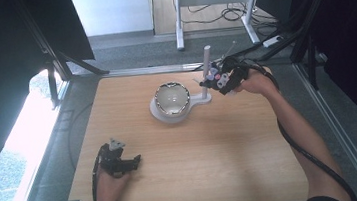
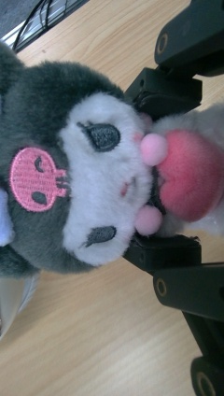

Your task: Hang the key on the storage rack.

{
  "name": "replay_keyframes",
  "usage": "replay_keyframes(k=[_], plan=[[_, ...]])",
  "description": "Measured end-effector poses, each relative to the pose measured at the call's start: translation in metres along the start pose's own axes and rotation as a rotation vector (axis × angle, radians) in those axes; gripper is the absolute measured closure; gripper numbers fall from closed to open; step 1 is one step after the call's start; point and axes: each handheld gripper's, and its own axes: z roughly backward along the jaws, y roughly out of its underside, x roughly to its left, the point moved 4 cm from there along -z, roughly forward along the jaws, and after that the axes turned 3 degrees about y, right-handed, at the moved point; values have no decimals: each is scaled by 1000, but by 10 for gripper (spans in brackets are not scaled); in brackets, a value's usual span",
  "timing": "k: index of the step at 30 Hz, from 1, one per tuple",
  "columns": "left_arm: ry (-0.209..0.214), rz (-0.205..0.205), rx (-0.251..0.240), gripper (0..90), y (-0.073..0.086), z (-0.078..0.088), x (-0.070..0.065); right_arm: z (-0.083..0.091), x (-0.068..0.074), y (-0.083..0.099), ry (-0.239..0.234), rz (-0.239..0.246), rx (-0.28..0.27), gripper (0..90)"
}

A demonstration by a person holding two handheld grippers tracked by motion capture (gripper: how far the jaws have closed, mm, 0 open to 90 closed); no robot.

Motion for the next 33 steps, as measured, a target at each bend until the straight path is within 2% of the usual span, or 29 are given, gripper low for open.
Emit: replay_keyframes(k=[6,10,13,15,20,24,33], plan=[[-1,0,0,73,0,0,0,-16,0,1,21,-17,-12,398],[0,0,1,73,0,0,0,-29,5,-4,29,-3,-23,372],[-1,0,0,73,0,0,0,-38,10,-6,32,16,-31,284],[0,0,0,73,0,0,0,-42,10,-6,64,22,-42,207],[0,0,0,73,0,0,0,-41,8,-2,92,5,-45,135],[-1,0,0,73,0,0,0,-36,4,3,127,-2,-52,126],[0,0,0,73,0,0,0,-23,8,13,110,10,-67,127]])
